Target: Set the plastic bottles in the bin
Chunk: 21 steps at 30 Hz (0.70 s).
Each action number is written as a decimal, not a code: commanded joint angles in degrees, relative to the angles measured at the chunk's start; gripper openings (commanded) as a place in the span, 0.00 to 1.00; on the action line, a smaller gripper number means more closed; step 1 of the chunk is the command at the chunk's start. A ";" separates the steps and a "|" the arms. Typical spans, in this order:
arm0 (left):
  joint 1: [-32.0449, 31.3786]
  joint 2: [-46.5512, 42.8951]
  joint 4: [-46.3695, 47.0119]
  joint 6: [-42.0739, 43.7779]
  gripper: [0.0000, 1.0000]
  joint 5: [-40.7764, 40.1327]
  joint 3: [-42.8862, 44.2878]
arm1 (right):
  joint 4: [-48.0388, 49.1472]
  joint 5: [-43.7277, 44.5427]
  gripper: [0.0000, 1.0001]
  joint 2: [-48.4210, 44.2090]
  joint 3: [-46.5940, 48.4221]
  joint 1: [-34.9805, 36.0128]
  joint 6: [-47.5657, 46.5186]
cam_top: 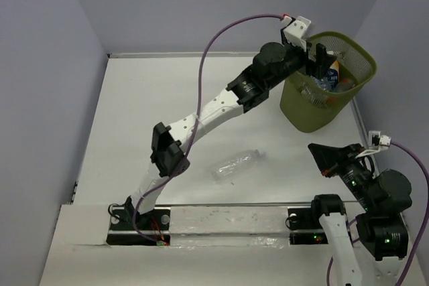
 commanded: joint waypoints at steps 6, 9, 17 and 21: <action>0.21 -42.89 -5.36 9.22 0.99 -15.72 -33.06 | 3.15 -6.70 0.57 4.88 -10.42 -0.24 2.77; 0.12 -55.46 -4.39 5.63 0.99 -21.79 -50.20 | 8.69 -9.33 0.80 3.91 -18.33 -0.24 9.61; 0.21 -77.65 -9.66 -1.24 0.99 -33.84 -78.17 | 17.66 -9.08 0.96 5.84 -34.24 -0.24 17.09; 0.30 -84.69 -10.72 -3.52 0.99 -35.86 -87.67 | 24.78 -6.71 0.97 9.34 -39.53 1.33 20.53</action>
